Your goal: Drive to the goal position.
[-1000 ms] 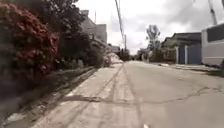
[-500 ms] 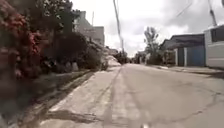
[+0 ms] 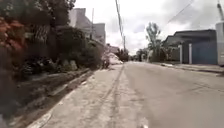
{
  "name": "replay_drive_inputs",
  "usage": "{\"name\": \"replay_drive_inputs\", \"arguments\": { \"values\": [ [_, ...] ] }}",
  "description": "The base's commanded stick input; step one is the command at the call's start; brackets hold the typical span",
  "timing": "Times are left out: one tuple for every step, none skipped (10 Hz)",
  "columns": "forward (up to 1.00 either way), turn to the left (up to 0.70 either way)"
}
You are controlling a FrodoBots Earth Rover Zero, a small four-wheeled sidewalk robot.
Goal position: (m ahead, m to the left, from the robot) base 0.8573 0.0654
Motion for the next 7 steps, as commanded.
{"name": "replay_drive_inputs", "arguments": {
  "values": [
    [1.0,0.0],
    [1.0,0.0],
    [1.0,0.0],
    [1.0,0.0],
    [1.0,0.0],
    [1.0,0.0],
    [1.0,0.0]
  ]
}}
